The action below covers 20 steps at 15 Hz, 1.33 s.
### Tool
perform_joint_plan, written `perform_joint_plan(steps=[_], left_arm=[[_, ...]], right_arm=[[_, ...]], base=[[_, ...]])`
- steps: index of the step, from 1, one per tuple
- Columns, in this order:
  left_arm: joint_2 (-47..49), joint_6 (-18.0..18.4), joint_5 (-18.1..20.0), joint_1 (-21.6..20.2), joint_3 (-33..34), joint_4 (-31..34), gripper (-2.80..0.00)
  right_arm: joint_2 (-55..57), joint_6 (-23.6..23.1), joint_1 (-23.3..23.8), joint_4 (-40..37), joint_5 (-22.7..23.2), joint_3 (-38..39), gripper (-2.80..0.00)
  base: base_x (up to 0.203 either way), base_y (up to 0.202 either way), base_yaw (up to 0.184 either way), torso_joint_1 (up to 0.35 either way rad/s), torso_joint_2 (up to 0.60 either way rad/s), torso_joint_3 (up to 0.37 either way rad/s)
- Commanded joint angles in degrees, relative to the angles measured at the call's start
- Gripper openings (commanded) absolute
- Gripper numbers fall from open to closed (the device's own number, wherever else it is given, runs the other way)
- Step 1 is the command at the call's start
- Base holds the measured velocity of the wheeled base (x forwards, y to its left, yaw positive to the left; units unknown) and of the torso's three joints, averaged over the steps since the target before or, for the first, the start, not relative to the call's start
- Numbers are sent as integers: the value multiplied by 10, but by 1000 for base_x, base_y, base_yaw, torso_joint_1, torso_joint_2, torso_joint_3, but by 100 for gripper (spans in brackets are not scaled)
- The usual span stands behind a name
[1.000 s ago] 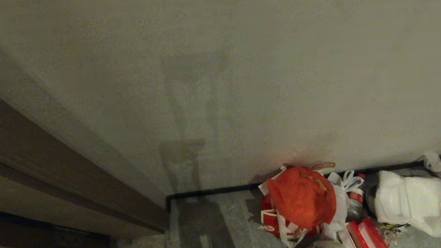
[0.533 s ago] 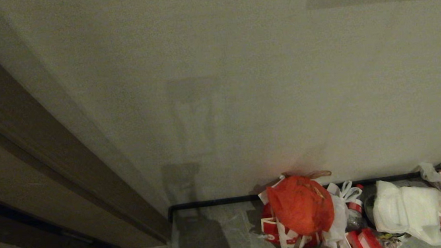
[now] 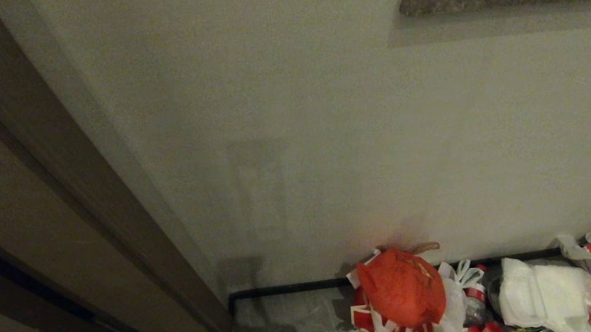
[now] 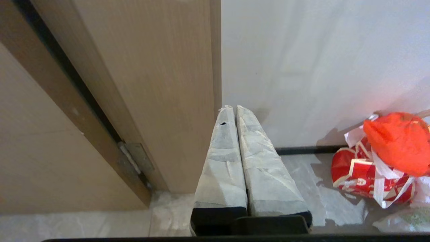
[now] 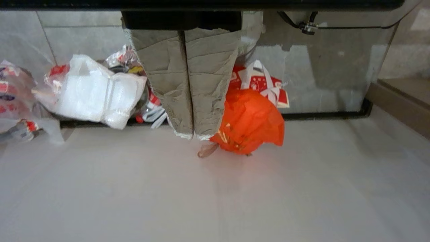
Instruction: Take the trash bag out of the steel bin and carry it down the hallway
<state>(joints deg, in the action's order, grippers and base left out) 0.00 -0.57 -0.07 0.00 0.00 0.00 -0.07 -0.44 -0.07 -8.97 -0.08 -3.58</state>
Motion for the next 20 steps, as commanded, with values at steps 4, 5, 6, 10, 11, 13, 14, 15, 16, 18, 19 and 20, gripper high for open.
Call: perform_joint_plan(steps=[4,5,6,10,11,13,14,15,16,18,19,20], left_arm=[[0,0,0,0,1,0,-280],[1,0,0,0,1,-1,-280],[1,0,0,0,1,0,-280],[0,0,0,0,1,-1,-280],[0,0,0,0,0,0,-280],[0,0,0,0,1,0,-280],[0,0,0,0,1,0,-280],[0,0,0,0,0,0,-280],[0,0,0,0,1,0,-280],[0,0,0,0,1,-1,-280],[0,0,0,0,1,-1,-280],[0,0,0,0,0,0,-280]], right_arm=[[1,-1,0,0,0,0,-280],[1,0,0,0,0,0,-280],[1,0,0,0,0,0,-280],[1,0,0,0,-1,0,-280],[1,0,0,0,0,0,-280],[1,-1,0,-1,0,0,-280],[1,-1,0,0,0,0,-280],[1,-1,0,0,0,0,-280],[1,-1,0,-1,0,0,-280],[1,-1,0,0,0,0,-280],[1,1,0,0,-2,0,-280],[1,0,0,0,-3,0,-280]], base=[[0,0,0,3,2,202],[0,0,0,-1,-1,199],[0,0,0,-2,2,202],[0,0,0,2,2,197],[0,0,0,-4,2,209],[0,0,0,2,-2,207],[0,0,0,4,2,201],[0,0,0,-2,2,131],[0,0,0,-2,0,78],[0,0,0,2,-1,35],[0,0,0,0,0,0],[0,0,0,0,0,0]])
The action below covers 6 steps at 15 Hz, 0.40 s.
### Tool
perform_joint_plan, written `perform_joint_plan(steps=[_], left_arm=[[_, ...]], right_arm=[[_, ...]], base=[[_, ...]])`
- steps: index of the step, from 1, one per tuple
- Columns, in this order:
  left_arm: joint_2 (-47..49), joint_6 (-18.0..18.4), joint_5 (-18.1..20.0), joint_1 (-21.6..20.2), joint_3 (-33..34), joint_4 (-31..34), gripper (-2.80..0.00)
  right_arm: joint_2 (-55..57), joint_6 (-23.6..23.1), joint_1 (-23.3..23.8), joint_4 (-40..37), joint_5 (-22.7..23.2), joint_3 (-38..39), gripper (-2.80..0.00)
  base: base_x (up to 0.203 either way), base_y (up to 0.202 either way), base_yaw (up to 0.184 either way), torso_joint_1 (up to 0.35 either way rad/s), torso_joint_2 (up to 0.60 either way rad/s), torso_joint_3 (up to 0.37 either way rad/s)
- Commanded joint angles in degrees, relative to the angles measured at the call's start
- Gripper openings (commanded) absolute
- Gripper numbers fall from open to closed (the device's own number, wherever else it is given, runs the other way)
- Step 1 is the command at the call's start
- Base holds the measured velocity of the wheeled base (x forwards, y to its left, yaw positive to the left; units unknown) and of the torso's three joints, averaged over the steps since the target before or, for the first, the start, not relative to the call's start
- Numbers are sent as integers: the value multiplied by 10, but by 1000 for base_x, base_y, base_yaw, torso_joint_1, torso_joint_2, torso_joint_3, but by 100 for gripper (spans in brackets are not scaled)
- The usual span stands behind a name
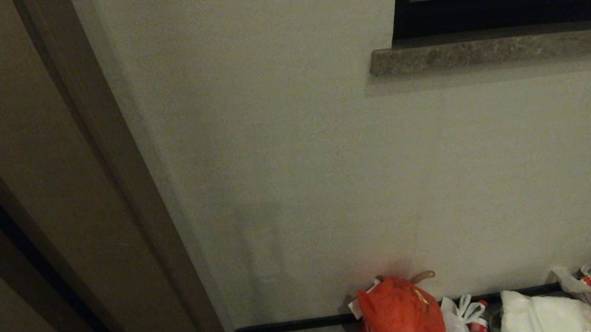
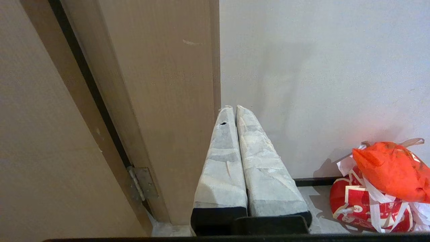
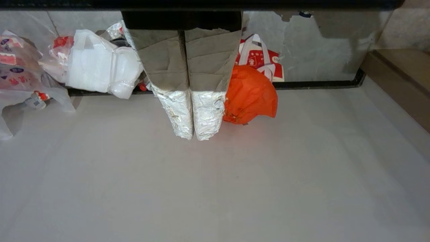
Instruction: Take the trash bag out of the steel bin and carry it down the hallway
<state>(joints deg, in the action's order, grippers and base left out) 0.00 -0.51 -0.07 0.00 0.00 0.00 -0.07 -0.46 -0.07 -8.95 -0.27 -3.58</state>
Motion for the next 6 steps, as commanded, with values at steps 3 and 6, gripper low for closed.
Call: perform_joint_plan(steps=[3,6], left_arm=[[0,0,0,0,1,-1,-280],[0,0,0,0,0,0,-280]], right_arm=[[1,1,0,0,0,0,-280],[1,1,0,0,0,0,-280]], base=[[0,0,0,0,0,0],[0,0,0,0,0,0]])
